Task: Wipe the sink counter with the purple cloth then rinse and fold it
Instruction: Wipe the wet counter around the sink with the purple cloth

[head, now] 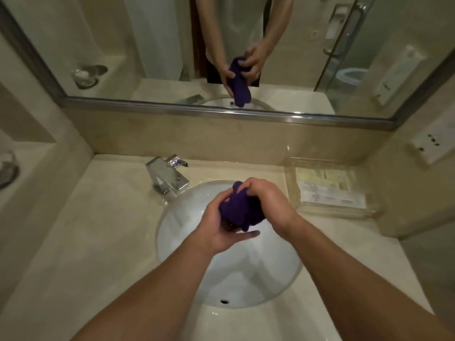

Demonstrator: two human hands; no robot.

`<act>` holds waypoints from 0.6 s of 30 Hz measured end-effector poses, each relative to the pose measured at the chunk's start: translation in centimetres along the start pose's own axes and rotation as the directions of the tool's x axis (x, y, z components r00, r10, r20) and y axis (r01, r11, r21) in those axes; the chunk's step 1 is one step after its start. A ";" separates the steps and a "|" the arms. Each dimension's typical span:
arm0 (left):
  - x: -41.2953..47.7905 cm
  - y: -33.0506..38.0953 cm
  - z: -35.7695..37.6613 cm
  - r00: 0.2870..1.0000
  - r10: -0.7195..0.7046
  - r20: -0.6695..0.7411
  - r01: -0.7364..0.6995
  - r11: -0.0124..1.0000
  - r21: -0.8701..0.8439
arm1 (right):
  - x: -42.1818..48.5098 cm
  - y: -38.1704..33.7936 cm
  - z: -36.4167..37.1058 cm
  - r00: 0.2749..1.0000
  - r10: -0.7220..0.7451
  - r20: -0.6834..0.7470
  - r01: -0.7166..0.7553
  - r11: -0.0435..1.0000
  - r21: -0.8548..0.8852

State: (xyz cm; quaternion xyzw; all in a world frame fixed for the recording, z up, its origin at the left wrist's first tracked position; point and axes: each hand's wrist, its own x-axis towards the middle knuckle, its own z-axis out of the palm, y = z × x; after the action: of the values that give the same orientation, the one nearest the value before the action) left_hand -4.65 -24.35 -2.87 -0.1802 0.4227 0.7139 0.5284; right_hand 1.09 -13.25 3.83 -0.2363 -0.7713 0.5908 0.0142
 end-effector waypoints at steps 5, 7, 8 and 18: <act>2.0 0.8 0.4 0.998 0.041 -0.038 -0.041 0.999 0.006 | 2.1 3.9 4.8 0.953 0.161 -0.258 -0.151 0.987 0.060; 2.4 0.8 0.0 0.993 0.038 -0.109 -0.034 0.998 0.044 | 3.2 5.4 6.0 0.942 0.233 -0.243 -0.195 0.966 0.169; 2.5 0.6 -0.2 0.988 0.044 -0.145 -0.034 0.997 0.068 | 3.8 6.2 6.5 0.930 0.272 -0.248 -0.225 0.953 0.202; 7.2 -0.9 -2.0 0.839 0.133 -0.527 -0.059 0.986 0.156 | 7.2 11.4 8.9 0.749 0.563 -0.350 -0.364 0.790 0.493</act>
State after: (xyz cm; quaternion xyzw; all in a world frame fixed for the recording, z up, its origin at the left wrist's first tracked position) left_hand -6.94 -21.51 -9.51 -0.3150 0.6086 0.6309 0.3637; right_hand -4.01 -16.41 -11.17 -0.5547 -0.5221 0.6399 0.1014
